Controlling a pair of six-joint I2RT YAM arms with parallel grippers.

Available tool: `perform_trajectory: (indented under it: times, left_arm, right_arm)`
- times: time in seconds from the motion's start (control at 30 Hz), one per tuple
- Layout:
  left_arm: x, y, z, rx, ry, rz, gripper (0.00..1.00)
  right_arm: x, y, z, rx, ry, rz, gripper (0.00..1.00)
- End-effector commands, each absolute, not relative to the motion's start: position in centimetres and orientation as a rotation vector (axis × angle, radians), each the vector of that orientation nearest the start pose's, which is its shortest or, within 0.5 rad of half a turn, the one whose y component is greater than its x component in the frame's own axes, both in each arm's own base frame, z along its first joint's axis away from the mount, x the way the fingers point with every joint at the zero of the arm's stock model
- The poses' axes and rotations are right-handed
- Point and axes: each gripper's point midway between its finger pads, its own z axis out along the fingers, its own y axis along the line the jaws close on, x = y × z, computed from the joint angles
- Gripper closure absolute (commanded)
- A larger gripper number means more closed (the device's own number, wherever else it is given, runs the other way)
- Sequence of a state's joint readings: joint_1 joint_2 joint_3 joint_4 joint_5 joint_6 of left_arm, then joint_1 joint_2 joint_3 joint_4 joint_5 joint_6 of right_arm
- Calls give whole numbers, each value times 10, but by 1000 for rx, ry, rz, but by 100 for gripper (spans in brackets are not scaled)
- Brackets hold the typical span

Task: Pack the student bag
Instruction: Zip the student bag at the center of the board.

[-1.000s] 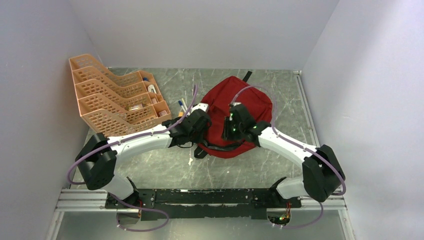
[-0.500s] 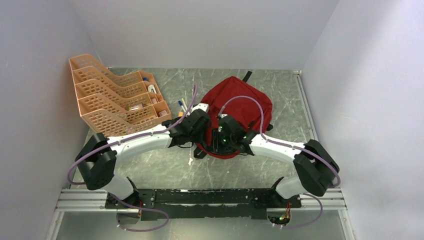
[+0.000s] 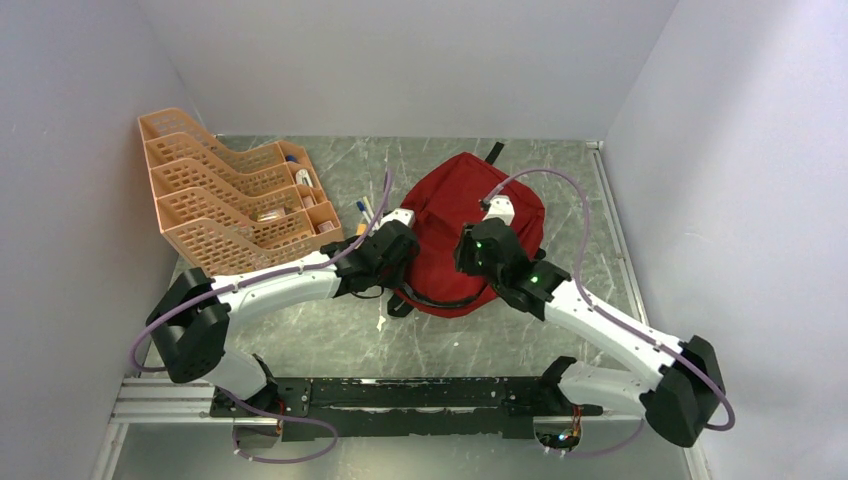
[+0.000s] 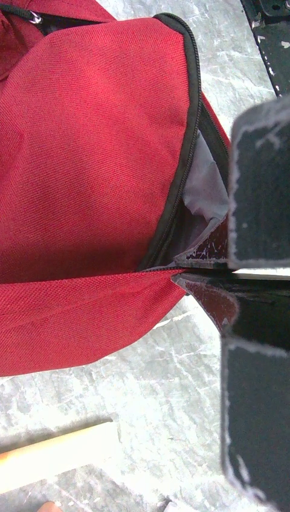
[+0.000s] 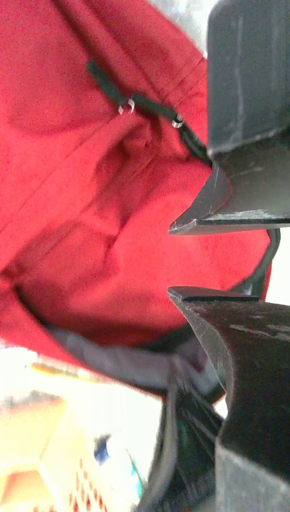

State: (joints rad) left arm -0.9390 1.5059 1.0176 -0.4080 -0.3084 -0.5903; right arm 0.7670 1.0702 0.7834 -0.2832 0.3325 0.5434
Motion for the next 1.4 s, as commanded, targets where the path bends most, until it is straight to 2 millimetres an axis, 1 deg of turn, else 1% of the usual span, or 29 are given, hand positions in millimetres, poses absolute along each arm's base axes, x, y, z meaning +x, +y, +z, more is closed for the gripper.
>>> perform_trajectory:
  times: [0.0,0.07,0.1,0.2,0.3,0.53,0.63,0.67,0.73,0.8,0.87,0.93,1.0,1.07,1.17,1.23,1.3,1.37]
  left_arm:
    - [247,-289,109,300,2394,-367,95]
    - [247,-289,110,300,2391,-367,95]
    - [247,-288,110,300,2393,-367,95]
    - [246,-289,108,299,2395,-374,95]
    - [246,-290,107,301,2399,-377,95]
    - [247,-291,106,303,2399,-375,95]
    - [246,-291,105,307,2403,-374,95]
    - [246,-291,105,305,2404,-373,95]
    - [246,-291,104,306,2405,-369,95]
    - [246,-289,103,309,2406,-363,95]
    - [245,-288,103,310,2408,-354,95]
    - [245,-284,102,308,2408,-336,95]
    - [246,-279,102,304,2407,-311,91]
    - [246,-274,104,299,2402,-290,84]
    - [247,-267,110,285,2387,-264,64]
    - [247,-264,119,278,2371,-262,56]
    - [248,-262,132,276,2344,-266,48]
    - [249,-265,150,305,2306,-301,43]
  right_arm:
    - [270,173,123,-3,2253,218,62]
    - [266,181,105,-37,2314,246,65]
    - [263,185,92,-57,2359,253,66]
    - [246,209,67,-119,2443,370,66]
    - [226,227,47,-166,2498,439,67]
    - [191,254,12,-229,2598,547,67]
    - [180,269,5,-283,2618,579,66]
    - [178,275,6,-309,2615,596,66]
    - [174,287,11,-358,2601,629,66]
    - [177,292,20,-389,2573,637,64]
    - [187,289,36,-388,2523,596,60]
    - [202,279,54,-359,2458,507,55]
    - [216,268,81,-315,2379,433,50]
    - [227,252,106,-247,2303,369,47]
    - [238,224,135,-92,2195,307,45]
    - [242,201,146,15,2143,265,44]
    - [247,176,146,120,2127,219,43]
    - [253,153,142,210,2140,205,42]
